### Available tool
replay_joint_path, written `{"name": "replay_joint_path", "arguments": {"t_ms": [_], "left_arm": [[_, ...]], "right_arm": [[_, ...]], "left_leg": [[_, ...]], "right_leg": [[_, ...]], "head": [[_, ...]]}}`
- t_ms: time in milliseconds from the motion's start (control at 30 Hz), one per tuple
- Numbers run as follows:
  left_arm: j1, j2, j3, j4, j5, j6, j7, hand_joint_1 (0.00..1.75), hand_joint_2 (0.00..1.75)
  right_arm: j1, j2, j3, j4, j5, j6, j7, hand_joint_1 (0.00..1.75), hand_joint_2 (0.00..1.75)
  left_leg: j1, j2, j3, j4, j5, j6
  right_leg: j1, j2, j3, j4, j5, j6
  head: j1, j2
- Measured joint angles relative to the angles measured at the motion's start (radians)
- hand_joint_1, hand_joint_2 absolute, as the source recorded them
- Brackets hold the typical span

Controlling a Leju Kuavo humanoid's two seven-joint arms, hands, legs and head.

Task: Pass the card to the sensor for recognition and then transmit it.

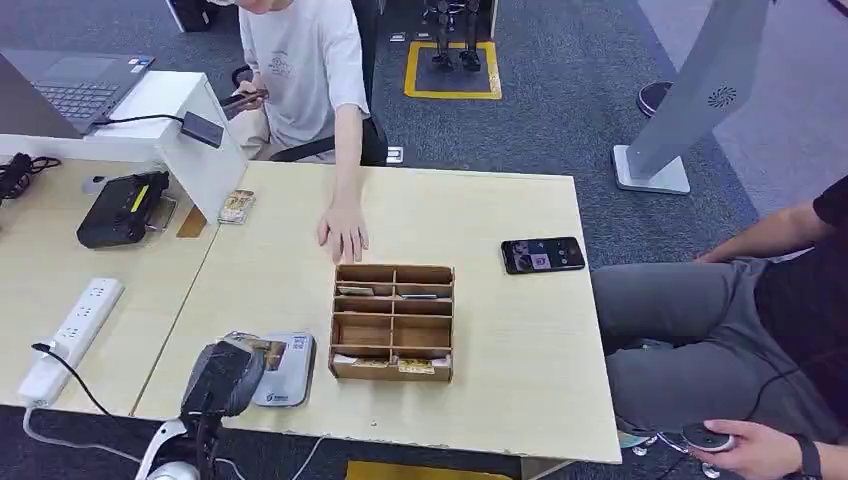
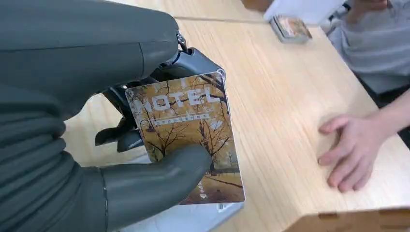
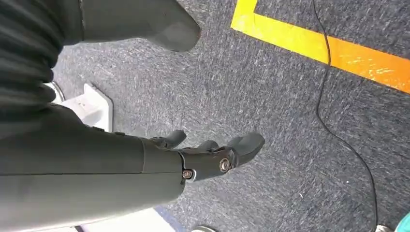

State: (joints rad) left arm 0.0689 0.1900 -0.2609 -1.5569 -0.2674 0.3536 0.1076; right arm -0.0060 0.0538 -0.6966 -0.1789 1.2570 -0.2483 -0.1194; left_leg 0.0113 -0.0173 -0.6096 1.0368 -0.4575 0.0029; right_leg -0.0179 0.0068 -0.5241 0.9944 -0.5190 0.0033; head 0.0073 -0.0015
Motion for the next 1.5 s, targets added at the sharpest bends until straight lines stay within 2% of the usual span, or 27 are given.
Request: {"name": "replay_joint_path", "arguments": {"t_ms": [233,467,733,1500], "left_arm": [[-0.017,-0.017,0.012,0.07,-0.076,0.045,-0.008,1.75,1.75],[-0.024,-0.04,0.021,0.157,-0.211,0.115,0.01,1.75,1.75],[-0.032,-0.059,0.04,0.214,-0.225,0.113,0.003,1.75,1.75],[-0.036,-0.065,0.045,0.232,-0.234,0.085,0.016,1.75,1.75]], "right_arm": [[-0.001,0.0,0.0,0.0,0.0,-0.001,0.0,0.0,1.75],[-0.002,0.003,0.001,0.0,0.001,0.0,-0.004,0.0,1.75],[-0.002,0.004,0.001,0.0,0.0,-0.004,-0.013,0.0,1.75],[-0.002,0.005,0.001,0.001,0.0,-0.004,-0.017,0.0,1.75]], "left_leg": [[0.0,0.0,0.0,0.0,0.0,0.0],[0.0,0.0,0.0,0.0,0.0,0.0],[0.0,0.0,0.002,0.0,0.0,0.0],[0.0,-0.001,0.005,0.0,0.0,0.0]], "right_leg": [[0.0,0.0,0.002,0.0,0.0,0.0],[0.0,0.0,0.002,0.0,0.0,0.0],[0.0,0.0,0.003,0.0,0.0,0.0],[0.0,-0.001,0.006,0.0,0.0,0.0]], "head": [[0.0,0.0],[0.0,0.0],[0.0,0.0],[0.0,0.0]]}}
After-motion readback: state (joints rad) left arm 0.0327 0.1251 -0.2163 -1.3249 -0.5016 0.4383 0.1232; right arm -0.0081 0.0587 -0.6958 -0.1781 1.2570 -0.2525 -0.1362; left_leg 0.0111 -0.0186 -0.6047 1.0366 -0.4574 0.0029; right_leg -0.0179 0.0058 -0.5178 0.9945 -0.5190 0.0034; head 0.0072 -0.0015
